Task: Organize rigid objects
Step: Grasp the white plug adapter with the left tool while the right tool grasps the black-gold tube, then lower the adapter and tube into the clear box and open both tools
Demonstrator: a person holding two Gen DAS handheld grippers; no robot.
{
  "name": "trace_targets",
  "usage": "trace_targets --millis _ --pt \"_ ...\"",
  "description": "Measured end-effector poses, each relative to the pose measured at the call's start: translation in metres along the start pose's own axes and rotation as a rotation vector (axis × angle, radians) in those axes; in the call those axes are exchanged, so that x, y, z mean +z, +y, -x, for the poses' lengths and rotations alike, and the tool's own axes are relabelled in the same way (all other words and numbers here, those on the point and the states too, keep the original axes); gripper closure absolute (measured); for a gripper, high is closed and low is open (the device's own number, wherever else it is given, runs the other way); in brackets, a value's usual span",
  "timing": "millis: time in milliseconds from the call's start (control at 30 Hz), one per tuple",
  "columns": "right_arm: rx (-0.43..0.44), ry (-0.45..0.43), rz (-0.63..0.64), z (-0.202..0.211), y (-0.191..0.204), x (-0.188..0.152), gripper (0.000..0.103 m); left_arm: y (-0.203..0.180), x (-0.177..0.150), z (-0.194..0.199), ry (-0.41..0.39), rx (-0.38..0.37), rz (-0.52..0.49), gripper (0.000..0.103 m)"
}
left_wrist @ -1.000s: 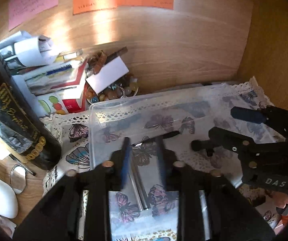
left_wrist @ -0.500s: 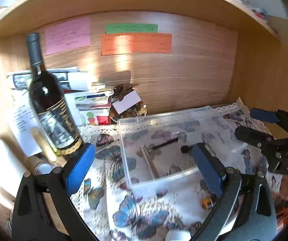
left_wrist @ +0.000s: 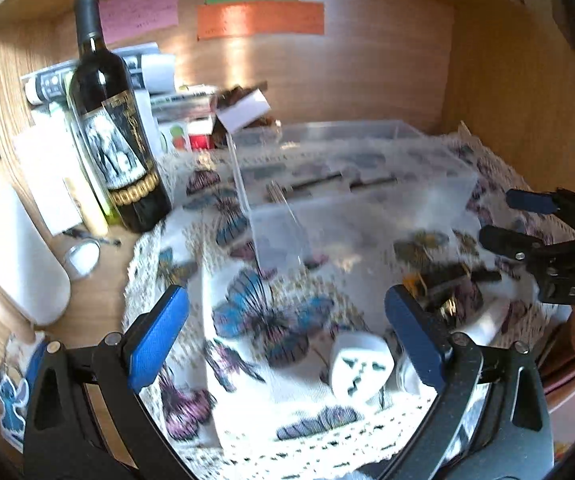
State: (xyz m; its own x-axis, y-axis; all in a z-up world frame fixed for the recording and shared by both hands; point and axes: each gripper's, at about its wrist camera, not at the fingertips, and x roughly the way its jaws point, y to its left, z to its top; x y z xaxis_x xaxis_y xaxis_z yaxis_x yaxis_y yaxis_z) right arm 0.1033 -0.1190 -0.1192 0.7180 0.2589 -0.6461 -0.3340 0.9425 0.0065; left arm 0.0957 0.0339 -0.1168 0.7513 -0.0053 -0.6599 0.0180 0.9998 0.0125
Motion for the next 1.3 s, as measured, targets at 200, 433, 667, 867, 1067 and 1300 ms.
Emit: trace_targets --millis 200,433,667,867,1067,1300 --pt "0.045 0.107 0.014 -0.022 -0.002 -0.019 0.022 -0.011 -0.020 -0.009 0.045 -0.029 -0.007 0.003" --pt "0.097 0.192 0.059 -0.045 -0.003 -0.018 0.034 -0.015 -0.028 -0.026 0.105 -0.080 0.009 0.023" --pt "0.139 0.254 0.117 -0.065 0.006 -0.016 0.047 -0.016 -0.032 -0.036 0.148 -0.131 0.016 0.055" --pt "0.138 0.241 0.143 -0.066 0.012 -0.012 0.077 -0.019 -0.033 -0.037 0.137 -0.124 0.002 0.066" --pt "0.103 0.193 0.148 -0.056 0.017 -0.013 0.081 -0.003 -0.023 -0.028 0.093 -0.087 0.036 0.066" --pt "0.079 0.074 0.094 -0.022 0.010 0.000 0.081 0.016 0.002 -0.006 0.003 -0.040 0.062 0.066"
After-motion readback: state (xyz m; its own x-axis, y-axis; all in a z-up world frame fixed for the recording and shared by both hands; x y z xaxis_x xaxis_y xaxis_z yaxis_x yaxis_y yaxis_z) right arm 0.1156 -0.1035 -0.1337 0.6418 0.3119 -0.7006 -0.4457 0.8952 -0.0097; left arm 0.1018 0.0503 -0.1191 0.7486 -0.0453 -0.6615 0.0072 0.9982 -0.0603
